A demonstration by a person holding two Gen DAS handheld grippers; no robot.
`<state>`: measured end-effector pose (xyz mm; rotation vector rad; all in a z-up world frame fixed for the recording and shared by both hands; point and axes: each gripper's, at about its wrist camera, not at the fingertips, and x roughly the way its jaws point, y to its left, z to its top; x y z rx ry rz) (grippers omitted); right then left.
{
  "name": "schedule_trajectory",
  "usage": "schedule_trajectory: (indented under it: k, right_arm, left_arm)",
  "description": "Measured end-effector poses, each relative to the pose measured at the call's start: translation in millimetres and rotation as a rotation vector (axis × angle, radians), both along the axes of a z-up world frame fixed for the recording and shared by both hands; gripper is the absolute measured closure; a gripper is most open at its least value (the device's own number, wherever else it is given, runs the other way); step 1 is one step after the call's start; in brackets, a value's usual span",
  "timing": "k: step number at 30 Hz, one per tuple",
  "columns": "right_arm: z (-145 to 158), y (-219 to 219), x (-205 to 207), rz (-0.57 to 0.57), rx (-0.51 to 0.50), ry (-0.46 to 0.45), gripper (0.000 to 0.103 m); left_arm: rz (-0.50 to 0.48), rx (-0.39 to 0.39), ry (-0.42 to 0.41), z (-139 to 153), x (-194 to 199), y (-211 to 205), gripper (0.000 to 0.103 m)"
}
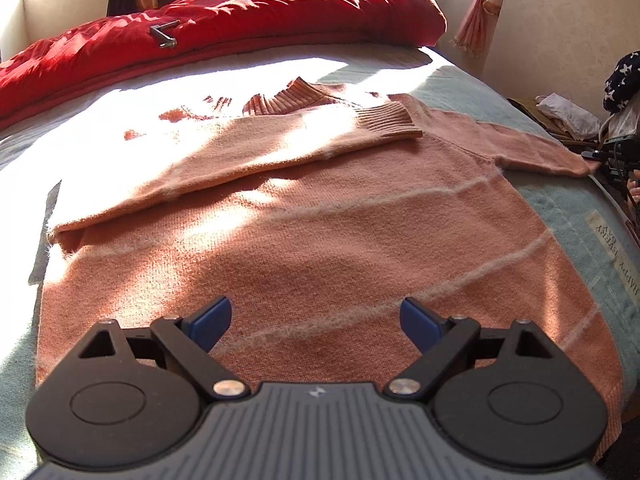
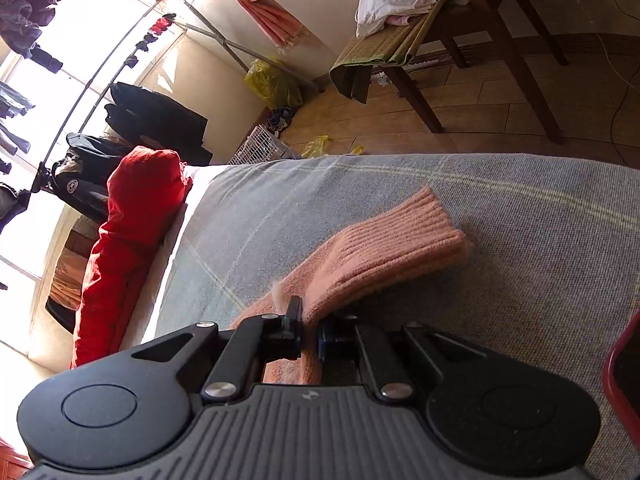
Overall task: Fold clothes
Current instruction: 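Grasp the ribbed sleeve cuff with the right gripper, then lift the held sleeve cuff and carry it toward the sweater body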
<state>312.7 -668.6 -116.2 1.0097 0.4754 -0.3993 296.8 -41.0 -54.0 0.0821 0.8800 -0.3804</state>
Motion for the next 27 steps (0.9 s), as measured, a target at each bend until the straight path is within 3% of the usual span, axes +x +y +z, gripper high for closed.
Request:
schedule_trajectory:
  k: [14,27]
  right_arm:
    - [84.9,59.2,17.3,0.139,-0.143,-0.057,0.095]
    - [150.5,174.6,67.1,0.328,-0.252,-0.077,0.095]
  left_arm:
    - [-0.039,-0.11,-0.109,15.3,-19.6,33.3,0.011]
    - [-0.036,-0.191,-0.178,17.2,-46.4,89.6,0.011]
